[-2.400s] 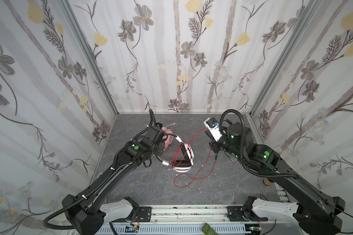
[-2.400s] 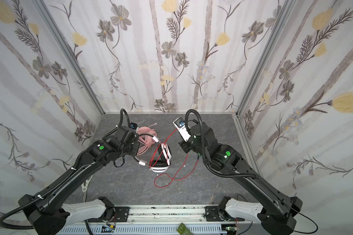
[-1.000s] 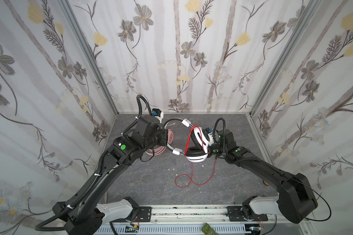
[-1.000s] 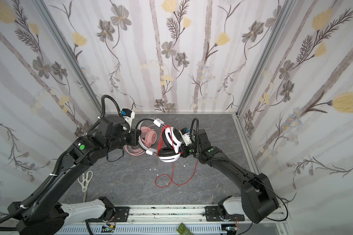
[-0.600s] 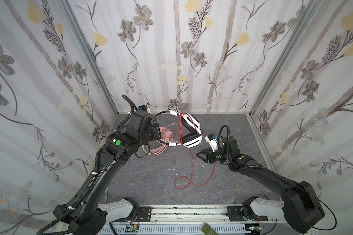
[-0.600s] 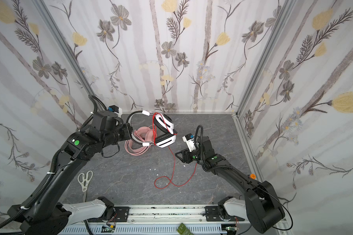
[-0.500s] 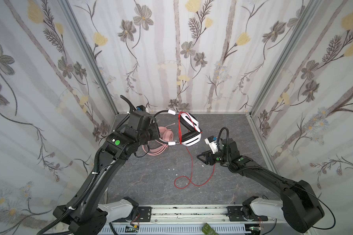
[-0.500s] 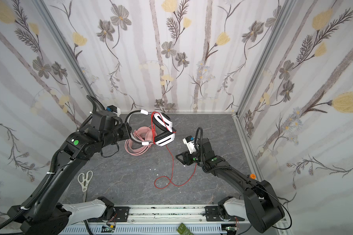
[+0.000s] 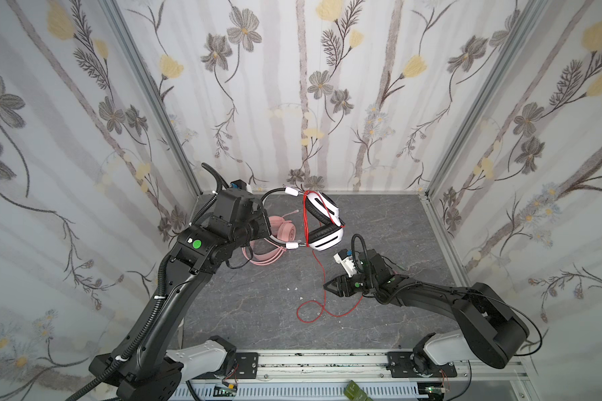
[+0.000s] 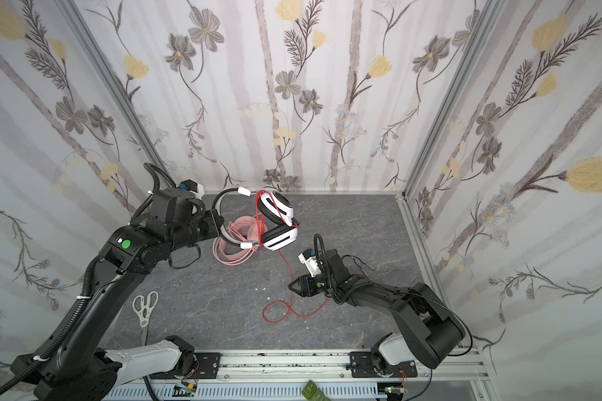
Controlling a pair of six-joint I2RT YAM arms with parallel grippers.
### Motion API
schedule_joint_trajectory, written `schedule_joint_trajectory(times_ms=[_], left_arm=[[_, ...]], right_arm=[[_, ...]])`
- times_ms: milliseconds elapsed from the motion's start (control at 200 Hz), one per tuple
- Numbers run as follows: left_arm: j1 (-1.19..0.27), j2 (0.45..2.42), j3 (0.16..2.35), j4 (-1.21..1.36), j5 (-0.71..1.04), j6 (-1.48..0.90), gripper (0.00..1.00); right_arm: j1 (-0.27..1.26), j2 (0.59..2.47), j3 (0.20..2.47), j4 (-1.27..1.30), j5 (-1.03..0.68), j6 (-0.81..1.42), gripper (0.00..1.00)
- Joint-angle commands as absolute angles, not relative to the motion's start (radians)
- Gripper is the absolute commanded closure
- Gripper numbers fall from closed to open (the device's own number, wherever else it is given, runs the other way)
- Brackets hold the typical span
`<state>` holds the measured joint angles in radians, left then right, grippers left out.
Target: Wrap the headphones
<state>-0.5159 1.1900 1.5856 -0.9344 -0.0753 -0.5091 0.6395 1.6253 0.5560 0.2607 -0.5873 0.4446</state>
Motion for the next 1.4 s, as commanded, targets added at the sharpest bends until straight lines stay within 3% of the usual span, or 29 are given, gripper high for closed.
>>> schedule_joint_trajectory(times_ms=[0, 575, 1009, 1394], left_arm=[[-0.509, 1.181, 1.586, -0.876, -0.074, -0.546, 1.00], [-0.488, 1.178, 1.588, -0.886, -0.069, -0.553, 1.00], [-0.450, 1.194, 1.583, -0.861, -0.077, -0.559, 1.00], [-0.265, 1.423, 1.762, -0.850, -0.052, -0.680, 1.00]], right_arm=[[0.643, 1.673, 0.568, 0.318, -0.585, 0.487, 0.42], [0.699, 1.817, 0.568, 0.461, -0.613, 0.598, 0.51], [0.748, 1.742, 0.600, 0.365, -0.501, 0.542, 0.88], [0.878, 1.707, 0.718, 0.106, -0.303, 0.390, 0.95]])
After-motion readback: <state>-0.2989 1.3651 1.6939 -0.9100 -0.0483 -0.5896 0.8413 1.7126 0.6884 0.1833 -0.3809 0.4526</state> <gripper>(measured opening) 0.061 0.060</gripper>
